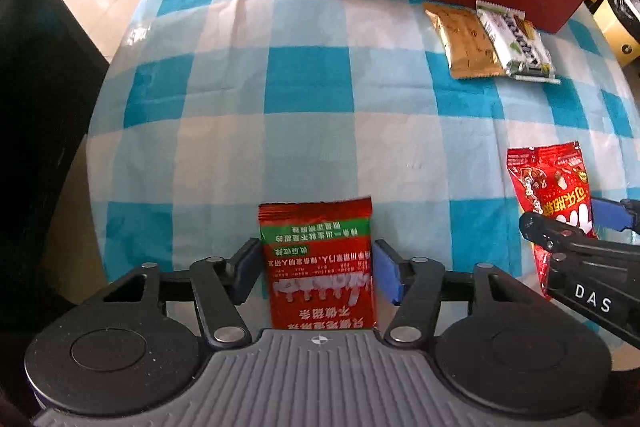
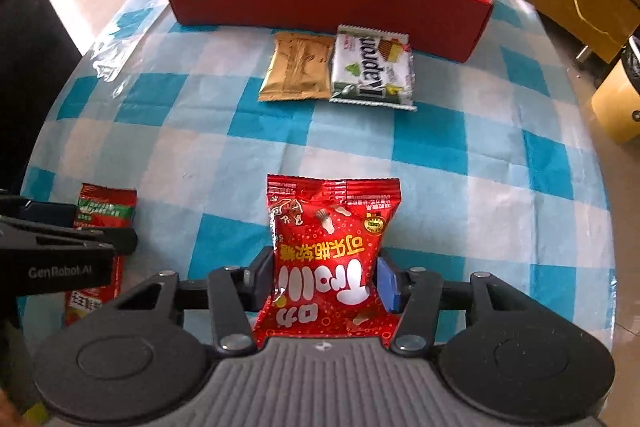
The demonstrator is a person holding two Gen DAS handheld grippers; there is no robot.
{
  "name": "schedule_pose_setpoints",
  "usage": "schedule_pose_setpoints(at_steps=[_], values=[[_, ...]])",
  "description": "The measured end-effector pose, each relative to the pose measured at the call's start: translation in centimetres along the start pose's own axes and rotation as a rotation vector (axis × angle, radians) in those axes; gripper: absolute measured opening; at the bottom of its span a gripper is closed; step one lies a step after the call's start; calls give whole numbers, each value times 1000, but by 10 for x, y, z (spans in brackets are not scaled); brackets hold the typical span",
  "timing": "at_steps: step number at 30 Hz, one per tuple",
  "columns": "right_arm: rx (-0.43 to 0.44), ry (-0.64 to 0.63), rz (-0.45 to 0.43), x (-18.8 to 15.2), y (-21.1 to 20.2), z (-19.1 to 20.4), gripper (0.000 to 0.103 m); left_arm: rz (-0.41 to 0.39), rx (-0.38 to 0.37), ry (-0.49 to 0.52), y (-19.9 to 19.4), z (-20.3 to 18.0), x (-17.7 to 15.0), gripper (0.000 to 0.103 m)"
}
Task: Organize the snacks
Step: 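Grasp the red-green packet with the left tool while the right tool grasps the red candy bag, then lift both red packets and carry them over the red box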
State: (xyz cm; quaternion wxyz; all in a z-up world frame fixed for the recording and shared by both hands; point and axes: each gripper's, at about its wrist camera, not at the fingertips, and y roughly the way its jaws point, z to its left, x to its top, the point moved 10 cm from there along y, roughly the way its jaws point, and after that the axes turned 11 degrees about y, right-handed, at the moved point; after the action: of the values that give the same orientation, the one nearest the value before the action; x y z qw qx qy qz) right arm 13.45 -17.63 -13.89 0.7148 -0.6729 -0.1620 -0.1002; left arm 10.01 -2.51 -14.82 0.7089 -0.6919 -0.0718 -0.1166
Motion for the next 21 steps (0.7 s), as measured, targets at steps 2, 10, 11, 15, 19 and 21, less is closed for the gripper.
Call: schedule_pose_setpoints(at_steps=[2,10,11,15,19,21], values=[[-2,4,-7,2,-2,-2,48,-13,-13,-16,1,0,7,65],[8,-10,-5,2,3,1,48,-9,-33,4,4,-1,5,74],[10,-10,-5,3,3,1,49,-1,-38,8,4,-2,4,85],[23,-4,-4,3,3,1,49,26,-20,22,8,-2,-7,83],[32,-10,-3,1,1,4,48,15,6,26,5,1,-10,68],[34,-10,-7,2,0,4,48,9,-3,20,2,2,-12,63]])
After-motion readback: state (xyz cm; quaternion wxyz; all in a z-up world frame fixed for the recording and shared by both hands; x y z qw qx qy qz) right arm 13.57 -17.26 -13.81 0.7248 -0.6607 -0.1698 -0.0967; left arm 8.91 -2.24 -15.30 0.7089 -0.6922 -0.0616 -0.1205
